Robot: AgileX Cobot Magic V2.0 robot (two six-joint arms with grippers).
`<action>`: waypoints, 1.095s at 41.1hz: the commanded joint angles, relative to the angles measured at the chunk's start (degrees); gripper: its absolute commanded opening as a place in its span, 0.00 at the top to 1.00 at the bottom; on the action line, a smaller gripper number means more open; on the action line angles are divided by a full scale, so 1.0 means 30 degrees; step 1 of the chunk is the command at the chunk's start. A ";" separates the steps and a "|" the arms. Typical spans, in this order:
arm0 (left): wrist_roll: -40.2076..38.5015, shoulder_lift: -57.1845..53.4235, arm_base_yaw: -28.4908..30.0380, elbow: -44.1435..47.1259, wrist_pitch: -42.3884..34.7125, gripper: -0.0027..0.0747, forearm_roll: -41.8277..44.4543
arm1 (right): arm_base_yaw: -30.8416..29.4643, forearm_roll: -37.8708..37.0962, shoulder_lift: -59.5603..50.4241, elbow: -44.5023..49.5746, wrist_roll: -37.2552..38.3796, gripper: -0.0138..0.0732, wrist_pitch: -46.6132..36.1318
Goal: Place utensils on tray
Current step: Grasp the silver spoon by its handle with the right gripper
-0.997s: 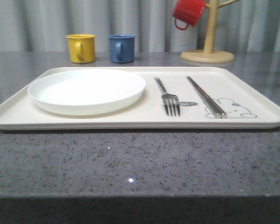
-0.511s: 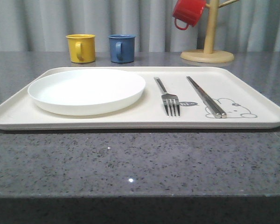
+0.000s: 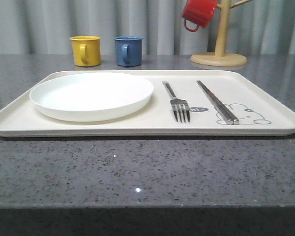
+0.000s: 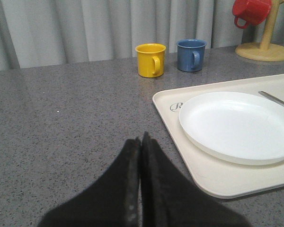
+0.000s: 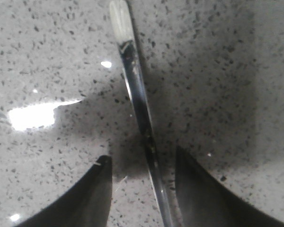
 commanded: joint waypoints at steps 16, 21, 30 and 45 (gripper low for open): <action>-0.0171 0.0186 0.0023 -0.0461 -0.1620 0.99 -0.0216 | -0.0099 0.0043 -0.0977 -0.0569 -0.0216 0.74 0.0900; -0.0171 0.0186 0.0023 -0.0461 -0.1620 0.99 -0.0216 | -0.0099 0.0043 -0.1381 -0.0588 -0.0216 0.74 0.0747; -0.0171 0.0186 0.0023 -0.0461 -0.1620 0.99 -0.0216 | -0.0060 0.0092 -0.2133 -0.0588 -0.0194 0.74 0.1098; -0.0171 0.0186 0.0023 -0.0461 -0.1620 0.99 -0.0216 | 0.0809 0.1054 -0.5138 -0.0588 0.0819 0.74 0.1885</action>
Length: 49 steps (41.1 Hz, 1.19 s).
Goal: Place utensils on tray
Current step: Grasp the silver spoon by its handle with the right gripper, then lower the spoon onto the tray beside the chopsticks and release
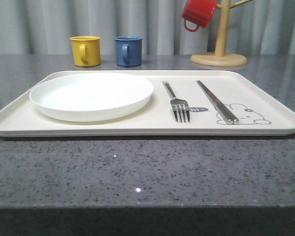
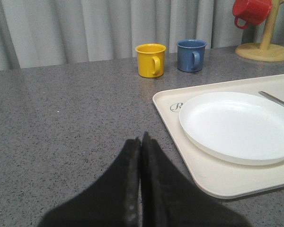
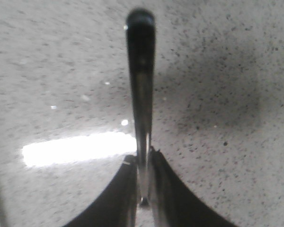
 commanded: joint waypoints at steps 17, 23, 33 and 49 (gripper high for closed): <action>-0.0171 0.0186 0.0023 -0.0461 -0.1620 0.99 -0.0216 | 0.3509 0.1435 -0.3506 -0.0588 0.0783 0.74 0.1958; -0.0171 0.0186 0.0023 -0.0461 -0.1620 0.99 -0.0216 | 0.4508 0.1562 -0.4119 -0.0588 0.0994 0.74 0.1958; -0.0171 0.0186 0.0023 -0.0461 -0.1620 0.99 -0.0216 | 0.5195 0.3230 -0.4724 -0.0570 0.1204 0.74 0.1994; -0.0171 0.0186 0.0023 -0.0461 -0.1620 0.99 -0.0216 | 0.6587 0.3537 -0.5933 0.2438 0.1204 0.74 0.1974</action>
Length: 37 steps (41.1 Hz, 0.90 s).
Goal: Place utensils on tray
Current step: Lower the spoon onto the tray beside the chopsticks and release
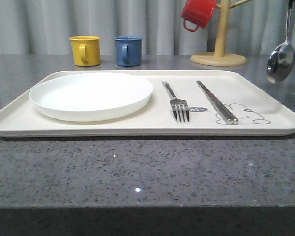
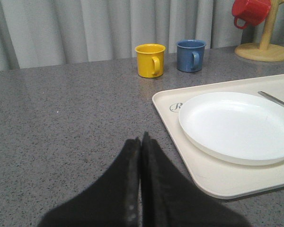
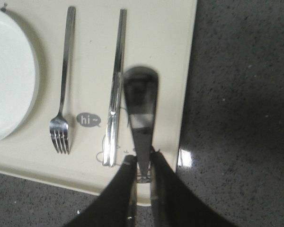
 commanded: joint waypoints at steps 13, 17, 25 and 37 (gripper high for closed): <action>-0.0171 0.0186 0.0023 -0.0461 -0.1620 0.99 -0.0216 | 0.1015 0.0073 0.0295 0.0847 0.0071 0.74 0.1556; -0.0171 0.0186 0.0023 -0.0461 -0.1620 0.99 -0.0216 | 0.1015 -0.0348 0.0753 0.0847 0.0278 0.74 0.1500; -0.0171 0.0186 0.0023 -0.0461 -0.1620 0.99 -0.0216 | 0.1015 -0.0444 0.1661 0.0813 0.0278 0.74 0.0291; -0.0171 0.0186 0.0023 -0.0461 -0.1620 0.99 -0.0216 | 0.1015 -0.0444 0.2969 0.0776 0.0278 0.74 -0.2342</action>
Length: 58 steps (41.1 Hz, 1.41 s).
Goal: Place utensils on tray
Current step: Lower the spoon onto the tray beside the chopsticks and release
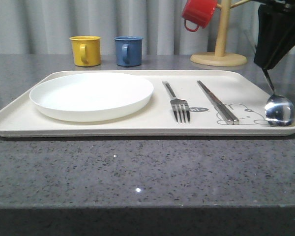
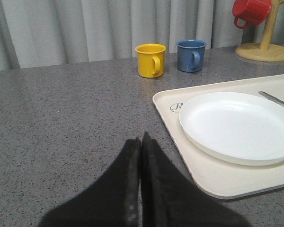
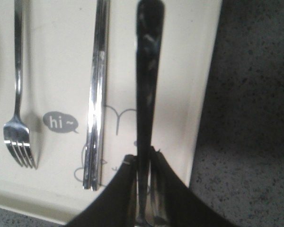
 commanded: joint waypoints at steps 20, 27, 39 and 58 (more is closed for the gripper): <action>-0.0171 0.0186 0.0023 -0.0461 -0.1620 0.99 -0.0216 | -0.0044 -0.0009 0.1530 -0.0497 -0.0094 0.74 -0.4185; -0.0171 0.0186 0.0023 -0.0461 -0.1620 0.99 -0.0216 | -0.0044 -0.0009 0.2047 -0.0497 -0.0094 0.74 -0.4278; -0.0171 0.0186 0.0023 -0.0461 -0.1620 0.99 -0.0216 | -0.0044 0.0008 0.2047 -0.0540 -0.0094 0.68 -0.4238; -0.0171 0.0186 0.0023 -0.0461 -0.1620 0.99 -0.0216 | -0.0044 -0.0014 0.0148 -0.1090 -0.0094 0.53 -0.3960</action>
